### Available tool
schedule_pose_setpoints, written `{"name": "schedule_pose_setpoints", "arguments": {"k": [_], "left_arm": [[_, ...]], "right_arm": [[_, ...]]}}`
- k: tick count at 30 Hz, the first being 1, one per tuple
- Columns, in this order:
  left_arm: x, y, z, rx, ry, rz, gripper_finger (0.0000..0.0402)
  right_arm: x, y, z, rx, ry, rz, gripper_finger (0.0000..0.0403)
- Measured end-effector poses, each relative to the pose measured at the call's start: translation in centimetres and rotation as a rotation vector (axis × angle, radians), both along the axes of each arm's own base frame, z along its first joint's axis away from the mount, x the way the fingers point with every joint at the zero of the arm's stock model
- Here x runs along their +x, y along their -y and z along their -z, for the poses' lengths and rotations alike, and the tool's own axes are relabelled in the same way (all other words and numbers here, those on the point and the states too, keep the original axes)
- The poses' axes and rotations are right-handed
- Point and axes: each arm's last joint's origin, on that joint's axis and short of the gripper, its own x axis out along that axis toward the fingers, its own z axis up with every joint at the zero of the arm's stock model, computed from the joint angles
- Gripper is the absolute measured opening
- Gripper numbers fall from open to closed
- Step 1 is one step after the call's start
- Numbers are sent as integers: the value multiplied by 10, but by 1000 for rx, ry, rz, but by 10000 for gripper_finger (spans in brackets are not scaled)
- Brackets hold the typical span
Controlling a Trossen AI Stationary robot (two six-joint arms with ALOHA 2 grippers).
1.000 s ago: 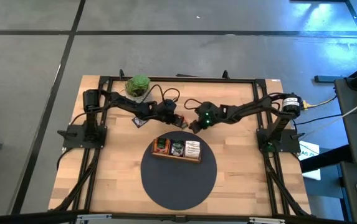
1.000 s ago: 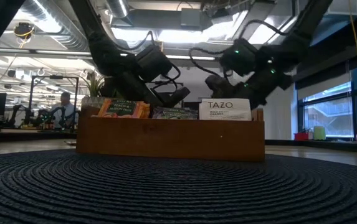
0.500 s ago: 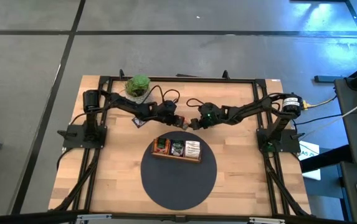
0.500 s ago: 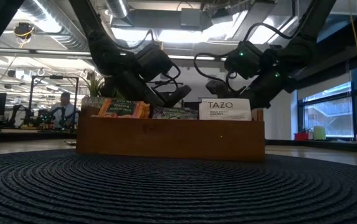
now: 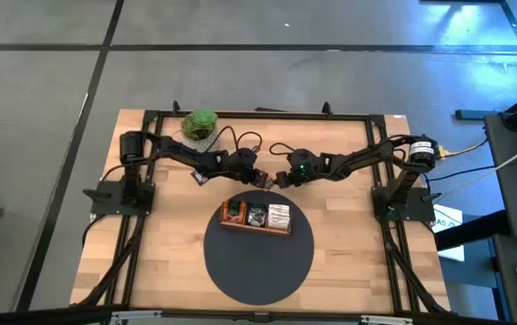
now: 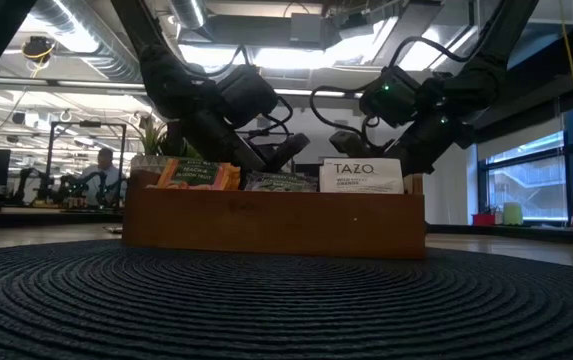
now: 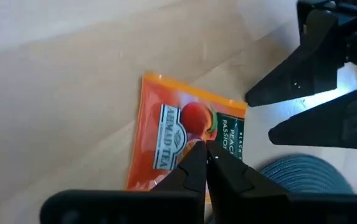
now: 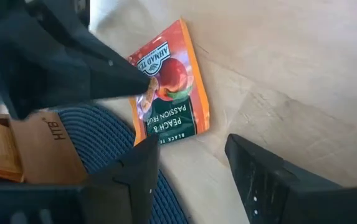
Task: Pick & Place Tea
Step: Put the orange tea bag into the left slot of the wooden organizer
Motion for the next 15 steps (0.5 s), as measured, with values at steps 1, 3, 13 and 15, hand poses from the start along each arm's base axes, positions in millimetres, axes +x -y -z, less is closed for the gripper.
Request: {"name": "schedule_pose_setpoints", "arguments": {"k": [1,3,13,15], "left_arm": [[0,-1,-1,21,0,14,4],[0,-4,-2,65,1,41,3],[12,-21,-25,201,139,243,7],[16,-26,-38,269,160,329,5]], "right_arm": [[1,0,-1,-10,-2,-10,190],[2,1,-2,-47,-2,-34,183],[4,1,-4,-82,-8,-71,162],[4,1,-3,-79,-18,-73,162]]}}
